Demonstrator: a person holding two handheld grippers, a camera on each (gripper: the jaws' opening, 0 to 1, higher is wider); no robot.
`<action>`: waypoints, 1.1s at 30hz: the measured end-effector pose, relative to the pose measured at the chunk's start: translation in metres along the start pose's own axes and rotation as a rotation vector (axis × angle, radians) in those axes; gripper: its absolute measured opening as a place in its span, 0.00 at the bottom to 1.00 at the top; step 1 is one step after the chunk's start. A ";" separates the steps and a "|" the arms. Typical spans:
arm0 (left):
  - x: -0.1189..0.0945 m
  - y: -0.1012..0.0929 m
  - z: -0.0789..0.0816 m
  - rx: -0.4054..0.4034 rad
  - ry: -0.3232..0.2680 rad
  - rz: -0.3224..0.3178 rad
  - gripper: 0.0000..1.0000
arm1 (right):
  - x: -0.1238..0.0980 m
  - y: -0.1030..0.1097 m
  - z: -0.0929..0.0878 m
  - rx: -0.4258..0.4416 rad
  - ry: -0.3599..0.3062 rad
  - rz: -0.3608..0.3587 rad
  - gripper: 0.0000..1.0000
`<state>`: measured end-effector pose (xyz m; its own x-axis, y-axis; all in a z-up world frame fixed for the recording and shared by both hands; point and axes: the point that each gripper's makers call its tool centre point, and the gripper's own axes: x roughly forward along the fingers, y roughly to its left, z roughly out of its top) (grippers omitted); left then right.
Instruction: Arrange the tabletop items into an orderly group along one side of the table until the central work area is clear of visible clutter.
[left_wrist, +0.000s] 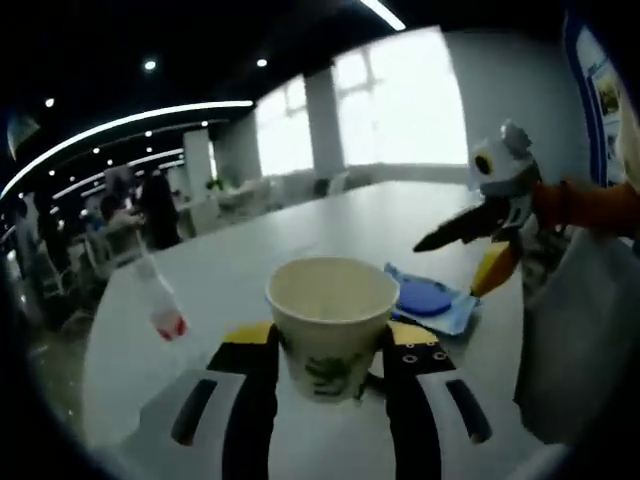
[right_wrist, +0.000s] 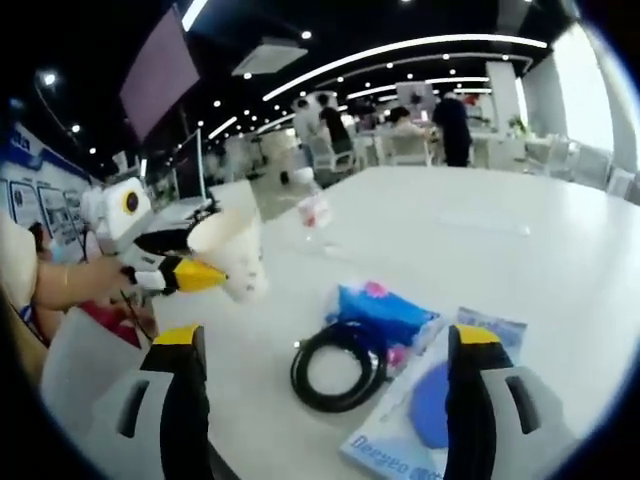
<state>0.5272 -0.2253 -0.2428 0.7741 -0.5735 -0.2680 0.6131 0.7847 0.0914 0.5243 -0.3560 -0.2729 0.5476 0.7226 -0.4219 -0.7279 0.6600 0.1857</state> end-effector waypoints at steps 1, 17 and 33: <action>0.001 0.002 0.003 -0.013 -0.010 0.000 0.38 | 0.000 0.000 0.000 0.002 0.001 0.000 0.99; 0.029 0.041 0.017 -0.036 -0.030 0.065 0.38 | 0.000 -0.003 -0.006 -0.002 0.027 -0.002 0.99; 0.075 0.082 0.011 -0.103 -0.036 0.145 0.38 | 0.003 -0.004 -0.016 0.003 0.068 -0.008 0.97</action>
<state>0.6369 -0.2064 -0.2450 0.8594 -0.4594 -0.2242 0.4768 0.8786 0.0272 0.5220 -0.3597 -0.2892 0.5240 0.7017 -0.4828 -0.7225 0.6663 0.1843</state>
